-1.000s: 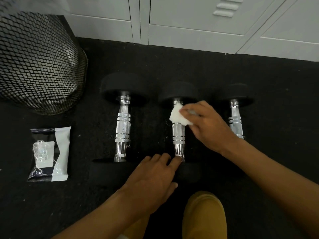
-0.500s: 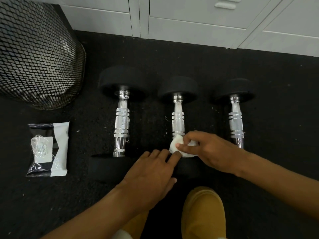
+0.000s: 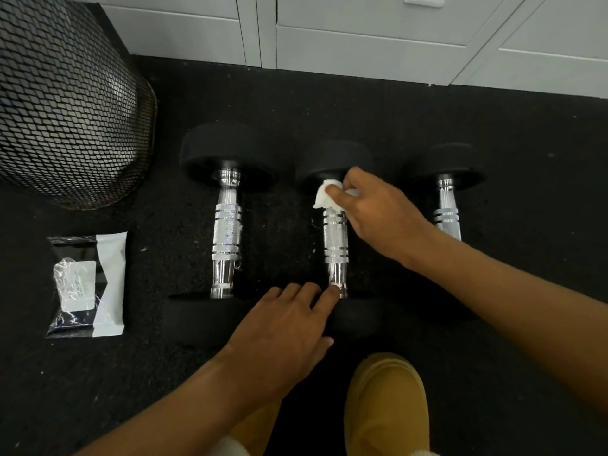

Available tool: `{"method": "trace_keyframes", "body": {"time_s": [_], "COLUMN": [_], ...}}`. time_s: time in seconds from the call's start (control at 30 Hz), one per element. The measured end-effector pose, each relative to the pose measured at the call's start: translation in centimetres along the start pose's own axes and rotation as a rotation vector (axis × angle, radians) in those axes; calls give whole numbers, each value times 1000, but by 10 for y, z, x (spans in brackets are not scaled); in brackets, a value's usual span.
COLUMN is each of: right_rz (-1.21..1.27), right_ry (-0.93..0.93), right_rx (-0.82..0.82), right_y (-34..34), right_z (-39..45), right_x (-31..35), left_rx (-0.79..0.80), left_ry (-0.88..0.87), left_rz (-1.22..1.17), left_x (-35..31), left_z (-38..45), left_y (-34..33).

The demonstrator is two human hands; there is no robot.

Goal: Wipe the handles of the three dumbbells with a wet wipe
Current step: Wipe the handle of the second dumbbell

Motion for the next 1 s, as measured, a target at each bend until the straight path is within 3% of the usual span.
{"method": "trace_keyframes", "body": {"time_s": [0.1,0.27,0.43,0.63,0.8,0.93,1.0], "right_rz": [81,170,31,-68,-136,-10,36], "right_ry": [106,303,363,191,-42,238,323], "right_rx": [34,308,279,90,128,245,458], "right_y": [-4,-14,-10,3,6,-6,-11], "right_z": [-23,-72,-66,-20,-1,-37,-58], "right_x": [16,25,17,8,7,29,33], "left_rx": [7,-9,-73,-31,-54,-141,-158], "left_ry": [14,-10,-22,28,13,-14,-21], "left_rz": [12,27,2,-84,-23,10,16], "left_x": [2,5,3,1,4,7,6], "left_z": [0,0,1,-1,-3,-3,-3], "left_y": [-1,-4,-2,12,8,3,3]}}
Point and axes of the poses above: each hand's wrist, its own z-axis towards the middle knuckle, its own y-axis out of the back of the hand, x = y × z, the point moved 6 cm from there along z, towards the middle knuckle, and after that the axes turned 4 degrees about -y, right-handed, at the moved point
